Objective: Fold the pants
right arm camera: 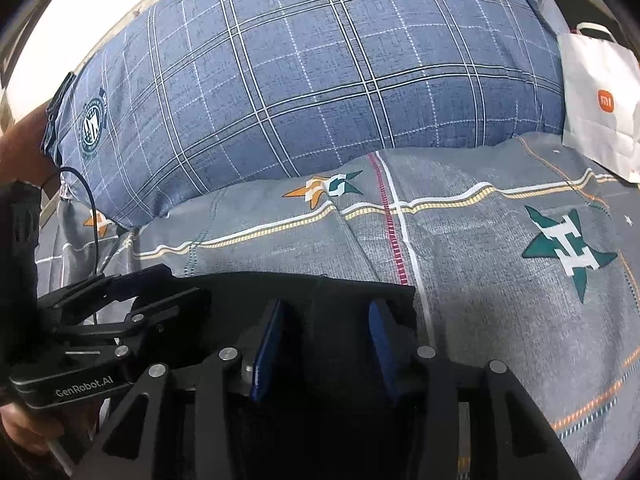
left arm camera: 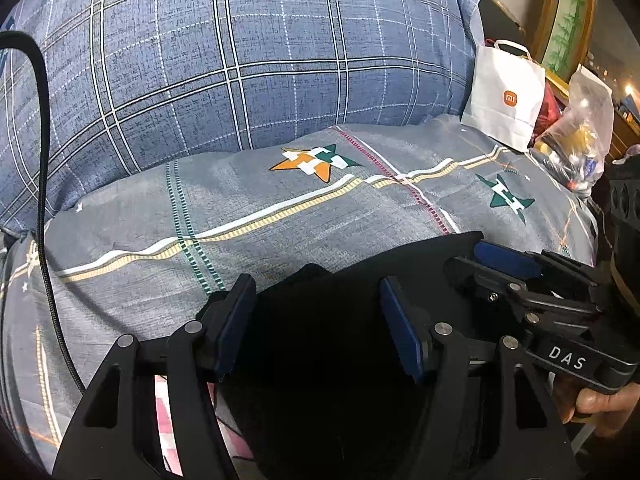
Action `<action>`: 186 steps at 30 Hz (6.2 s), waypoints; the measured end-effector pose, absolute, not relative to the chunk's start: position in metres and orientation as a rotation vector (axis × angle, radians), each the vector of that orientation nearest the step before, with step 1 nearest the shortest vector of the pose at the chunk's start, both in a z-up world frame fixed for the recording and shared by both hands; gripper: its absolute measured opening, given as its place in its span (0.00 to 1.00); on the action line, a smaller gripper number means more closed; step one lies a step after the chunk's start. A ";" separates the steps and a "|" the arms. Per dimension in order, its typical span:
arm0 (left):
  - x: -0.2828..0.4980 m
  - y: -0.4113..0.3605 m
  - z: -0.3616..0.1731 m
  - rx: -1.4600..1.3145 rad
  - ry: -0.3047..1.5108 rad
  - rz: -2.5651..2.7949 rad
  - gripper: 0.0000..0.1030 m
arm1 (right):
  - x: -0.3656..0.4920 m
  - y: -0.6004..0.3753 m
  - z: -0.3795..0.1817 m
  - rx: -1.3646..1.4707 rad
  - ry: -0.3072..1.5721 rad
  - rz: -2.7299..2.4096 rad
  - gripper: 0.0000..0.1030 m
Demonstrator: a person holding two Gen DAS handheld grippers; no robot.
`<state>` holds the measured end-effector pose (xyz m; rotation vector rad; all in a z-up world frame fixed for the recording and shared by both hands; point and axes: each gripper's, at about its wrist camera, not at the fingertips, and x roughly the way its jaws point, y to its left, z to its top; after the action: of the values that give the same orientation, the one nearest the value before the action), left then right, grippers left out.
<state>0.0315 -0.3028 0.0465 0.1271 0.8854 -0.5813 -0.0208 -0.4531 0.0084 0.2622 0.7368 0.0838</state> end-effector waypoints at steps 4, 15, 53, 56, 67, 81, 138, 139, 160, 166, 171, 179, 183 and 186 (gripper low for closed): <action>0.028 -0.301 0.051 0.121 0.884 -0.586 0.63 | -0.029 -0.454 0.015 0.263 0.745 0.086 0.43; -0.006 -0.276 0.064 0.064 0.876 -0.588 0.63 | -0.090 -0.455 0.018 0.219 0.757 0.026 0.43; -0.010 -0.246 0.030 -0.228 1.076 -0.631 0.77 | -0.075 -0.508 -0.036 0.750 0.828 0.330 0.67; -0.007 -0.251 0.023 -0.234 1.093 -0.636 0.79 | -0.067 -0.510 -0.037 0.787 0.824 0.367 0.70; -0.017 -0.244 0.037 -0.216 1.036 -0.631 0.74 | -0.092 -0.466 0.003 0.506 0.734 0.311 0.41; -0.029 -0.181 0.101 -0.148 0.912 -0.535 0.74 | -0.088 -0.395 0.054 0.461 0.664 0.412 0.41; 0.059 -0.126 0.044 -0.018 0.938 -0.232 0.76 | 0.015 -0.269 0.005 0.088 0.782 0.374 0.49; 0.060 -0.125 0.043 -0.019 0.937 -0.231 0.76 | 0.015 -0.267 0.005 0.081 0.779 0.377 0.49; -0.016 -0.111 0.083 -0.027 0.791 -0.181 0.76 | -0.042 -0.266 0.051 0.104 0.675 0.268 0.54; -0.040 -0.108 0.096 -0.017 0.740 -0.162 0.76 | -0.055 -0.264 0.055 0.095 0.671 0.240 0.54; -0.053 -0.107 0.099 0.020 0.723 -0.133 0.76 | -0.065 -0.266 0.058 0.109 0.669 0.215 0.55; -0.070 -0.107 0.101 0.044 0.700 -0.108 0.76 | -0.077 -0.260 0.059 0.104 0.669 0.207 0.56; -0.074 -0.104 0.102 0.023 0.705 -0.125 0.76 | -0.081 -0.260 0.061 0.106 0.663 0.204 0.56; -0.078 -0.103 0.103 0.027 0.695 -0.116 0.76 | -0.083 -0.259 0.060 0.104 0.662 0.203 0.56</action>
<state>-0.0779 -0.1034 0.1026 0.0271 0.6951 -0.1159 -0.0832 -0.2587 0.0604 0.1043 0.6625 0.2032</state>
